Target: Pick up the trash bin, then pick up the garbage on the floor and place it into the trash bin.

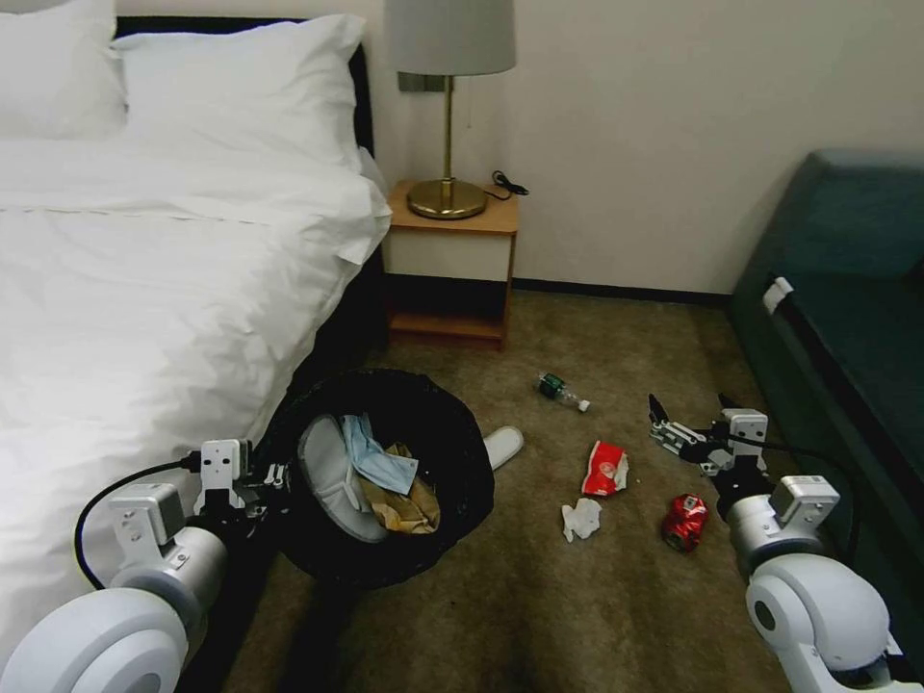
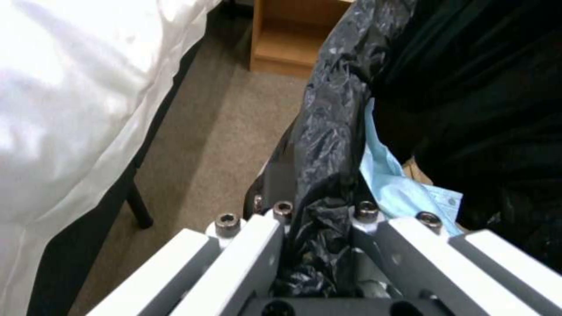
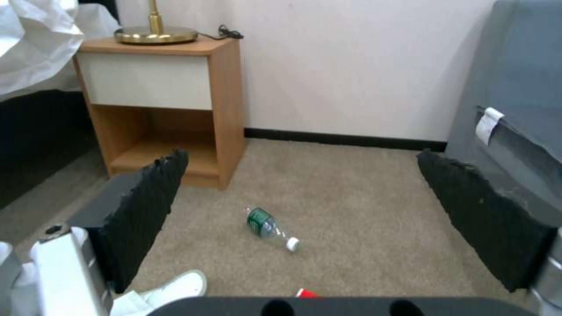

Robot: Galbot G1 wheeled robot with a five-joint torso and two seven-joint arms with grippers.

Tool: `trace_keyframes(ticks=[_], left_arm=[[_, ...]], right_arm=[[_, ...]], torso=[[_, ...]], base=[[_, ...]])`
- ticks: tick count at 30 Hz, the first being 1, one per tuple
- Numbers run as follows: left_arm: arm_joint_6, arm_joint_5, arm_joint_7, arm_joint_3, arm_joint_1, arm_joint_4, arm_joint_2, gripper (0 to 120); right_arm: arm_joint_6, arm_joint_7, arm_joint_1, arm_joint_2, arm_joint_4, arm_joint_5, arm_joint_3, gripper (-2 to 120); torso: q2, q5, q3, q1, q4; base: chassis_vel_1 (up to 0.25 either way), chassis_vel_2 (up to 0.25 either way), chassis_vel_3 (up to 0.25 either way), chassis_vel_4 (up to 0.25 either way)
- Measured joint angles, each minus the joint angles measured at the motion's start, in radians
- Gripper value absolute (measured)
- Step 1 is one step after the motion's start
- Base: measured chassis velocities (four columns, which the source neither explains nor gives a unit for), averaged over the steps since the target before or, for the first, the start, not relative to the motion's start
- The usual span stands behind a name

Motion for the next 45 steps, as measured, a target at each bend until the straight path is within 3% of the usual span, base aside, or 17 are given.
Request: trace_keyframes(ticks=[19, 45], left_arm=[[0.000, -0.008, -0.002, -0.006, 0.004, 0.000, 0.002, 2], [0.000, -0.003, -0.003, -0.011, 0.017, 0.000, -0.002, 2]], right_arm=[[-0.001, -0.003, -0.005, 0.021, 0.012, 0.004, 0.000, 100], [0.006, -0.006, -0.029, 0.031, 0.028, -0.010, -0.009, 100]], torso=[[0.000, -0.0001, 0.000, 0.000, 0.0003], [0.000, 0.0000, 0.000, 0.000, 0.0003]], base=[[-0.011, 0.008, 0.008, -0.009], [-0.135, 0.126, 0.122, -0.126]])
